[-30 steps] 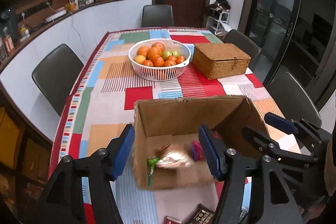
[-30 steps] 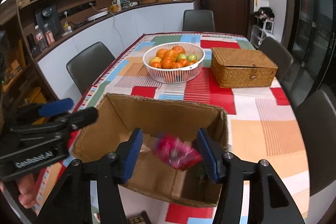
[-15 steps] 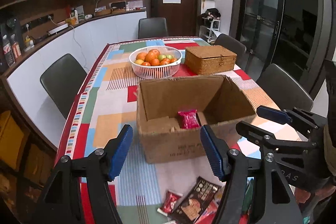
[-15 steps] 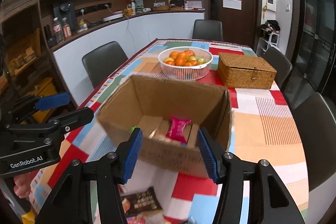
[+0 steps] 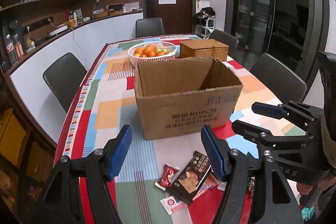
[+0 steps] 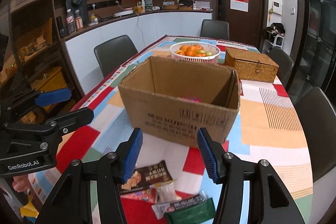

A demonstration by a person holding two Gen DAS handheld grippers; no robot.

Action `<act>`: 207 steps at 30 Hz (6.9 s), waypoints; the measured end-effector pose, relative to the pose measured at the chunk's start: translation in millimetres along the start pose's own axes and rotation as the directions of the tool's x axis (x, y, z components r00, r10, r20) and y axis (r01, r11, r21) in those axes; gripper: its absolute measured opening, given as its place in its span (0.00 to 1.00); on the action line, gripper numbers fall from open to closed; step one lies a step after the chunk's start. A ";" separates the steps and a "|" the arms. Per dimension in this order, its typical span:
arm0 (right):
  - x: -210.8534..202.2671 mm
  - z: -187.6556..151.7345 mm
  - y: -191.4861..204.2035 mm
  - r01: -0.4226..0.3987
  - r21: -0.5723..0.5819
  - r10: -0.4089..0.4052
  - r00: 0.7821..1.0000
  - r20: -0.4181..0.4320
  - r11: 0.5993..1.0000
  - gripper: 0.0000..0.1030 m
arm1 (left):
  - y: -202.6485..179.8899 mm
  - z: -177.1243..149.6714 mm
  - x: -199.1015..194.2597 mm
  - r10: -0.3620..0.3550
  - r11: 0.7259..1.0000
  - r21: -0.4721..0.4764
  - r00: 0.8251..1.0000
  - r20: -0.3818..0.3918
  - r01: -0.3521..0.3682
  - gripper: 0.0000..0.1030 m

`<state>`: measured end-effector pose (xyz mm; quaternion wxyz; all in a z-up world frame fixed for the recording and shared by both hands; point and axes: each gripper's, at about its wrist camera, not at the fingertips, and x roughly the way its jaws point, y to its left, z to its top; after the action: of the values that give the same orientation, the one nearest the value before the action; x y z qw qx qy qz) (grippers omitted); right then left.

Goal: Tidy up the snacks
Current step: 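Move both grippers back toward the remaining snacks, then grasp the red candy stick with left gripper while right grasps white cracker pack, then carry both snacks over the box and open both grippers to drop them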

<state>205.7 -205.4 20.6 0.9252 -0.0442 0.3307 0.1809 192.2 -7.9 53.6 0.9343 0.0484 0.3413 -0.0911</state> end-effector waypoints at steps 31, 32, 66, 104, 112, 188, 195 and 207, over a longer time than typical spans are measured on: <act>43.3 -90.6 4.7 -0.015 0.034 0.023 0.966 -0.257 0.999 0.53 | -5.0 -91.2 47.7 -0.043 0.999 -0.015 0.975 -0.219 0.041 0.65; 44.7 -92.5 4.9 -0.013 0.034 0.022 0.964 -0.263 0.999 0.53 | -4.6 -92.5 49.1 -0.042 0.999 -0.010 0.974 -0.222 0.041 0.65; 86.2 -99.2 1.4 0.029 0.034 -0.015 0.935 -0.355 0.999 0.41 | 12.5 -92.3 132.5 -0.062 0.998 -0.023 0.942 -0.329 0.058 0.45; 57.8 -80.5 3.7 0.009 0.033 0.000 0.969 -0.246 0.999 0.30 | 0.7 -79.6 115.5 -0.076 0.997 -0.022 0.950 -0.303 0.073 0.21; 71.8 -76.1 4.1 0.020 0.039 -0.009 0.964 -0.266 0.999 0.30 | -0.8 -82.7 145.2 -0.074 0.997 -0.009 0.930 -0.359 0.076 0.28; 20.4 89.2 -52.1 -0.030 0.097 0.026 0.999 0.042 0.995 0.31 | -4.5 115.2 59.1 -0.107 0.993 -0.040 0.994 0.038 0.108 0.21; 61.9 93.9 -67.1 -0.007 0.140 0.012 0.999 -0.035 0.990 0.31 | 2.5 122.2 105.8 -0.112 0.992 -0.067 0.993 -0.036 0.109 0.21; 66.5 70.9 -67.1 0.065 0.140 -0.059 0.997 -0.050 0.988 0.53 | -1.4 84.9 82.1 -0.023 1.000 -0.004 1.000 0.004 0.023 0.48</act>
<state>319.9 -233.2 31.5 0.9233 0.0073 0.3625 0.1270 306.9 -33.5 65.2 0.9339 0.0426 0.3403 -0.1013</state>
